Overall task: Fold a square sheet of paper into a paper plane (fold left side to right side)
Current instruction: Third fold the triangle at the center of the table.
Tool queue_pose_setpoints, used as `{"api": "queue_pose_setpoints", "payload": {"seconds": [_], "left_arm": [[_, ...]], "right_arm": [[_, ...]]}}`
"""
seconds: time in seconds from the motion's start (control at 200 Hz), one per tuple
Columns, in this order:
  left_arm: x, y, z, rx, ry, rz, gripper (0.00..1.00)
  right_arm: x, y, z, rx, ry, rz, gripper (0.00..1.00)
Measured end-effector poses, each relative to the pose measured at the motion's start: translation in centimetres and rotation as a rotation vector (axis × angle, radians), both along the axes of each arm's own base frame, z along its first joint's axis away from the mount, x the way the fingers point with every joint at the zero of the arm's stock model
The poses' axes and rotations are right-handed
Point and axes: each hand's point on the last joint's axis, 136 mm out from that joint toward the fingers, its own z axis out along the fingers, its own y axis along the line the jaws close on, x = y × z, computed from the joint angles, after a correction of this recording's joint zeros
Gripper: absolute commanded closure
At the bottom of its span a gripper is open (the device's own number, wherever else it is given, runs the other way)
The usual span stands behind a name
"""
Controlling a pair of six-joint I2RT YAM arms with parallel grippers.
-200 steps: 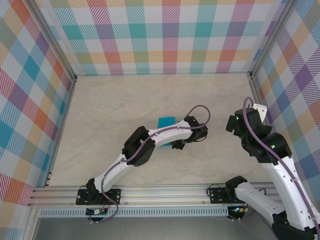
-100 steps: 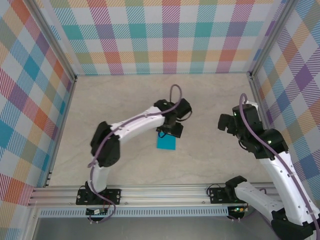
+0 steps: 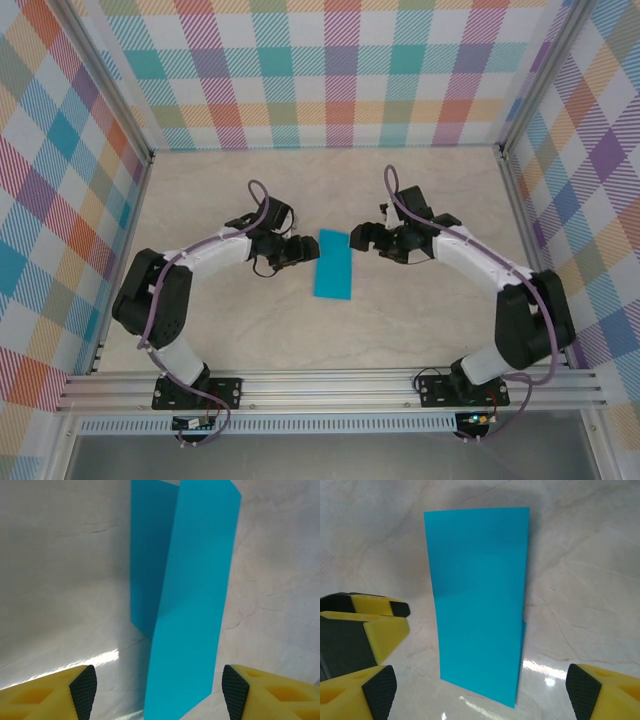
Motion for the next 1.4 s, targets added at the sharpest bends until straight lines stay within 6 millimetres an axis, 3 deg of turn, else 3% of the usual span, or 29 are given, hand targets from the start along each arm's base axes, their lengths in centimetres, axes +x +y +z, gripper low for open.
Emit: {"api": "queue_pose_setpoints", "payload": {"seconds": [0.25, 0.59, 0.775, 0.995, 1.18, 1.4], "left_arm": [[1.1, -2.3, -1.7, -0.106, 0.015, -0.024, 0.46], [1.3, -2.8, -2.8, -0.132, 0.045, -0.014, 0.75], [1.1, -2.7, -3.0, -0.130, 0.054, -0.010, 0.90], [0.9, -2.6, -3.1, -0.128, 0.060, -0.009, 0.95], [0.9, -2.6, -3.1, -0.128, 0.061, -0.009, 0.97], [0.9, -2.6, -3.1, -0.129, 0.061, -0.009, 0.97]], "right_arm": [[0.4, 1.1, 0.5, 0.039, -0.026, 0.010, 0.09], [-2.1, 0.8, -0.6, 0.023, -0.015, 0.045, 0.09], [-5.5, 2.0, -0.4, -0.042, -0.126, 0.162, 0.08], [-10.7, 4.8, 0.8, -0.166, -0.409, 0.389, 0.06], [-13.4, 7.3, -1.4, -0.348, -0.557, 0.585, 0.06], [-12.8, 9.0, -6.0, -0.591, -0.613, 0.718, 0.11]]}}
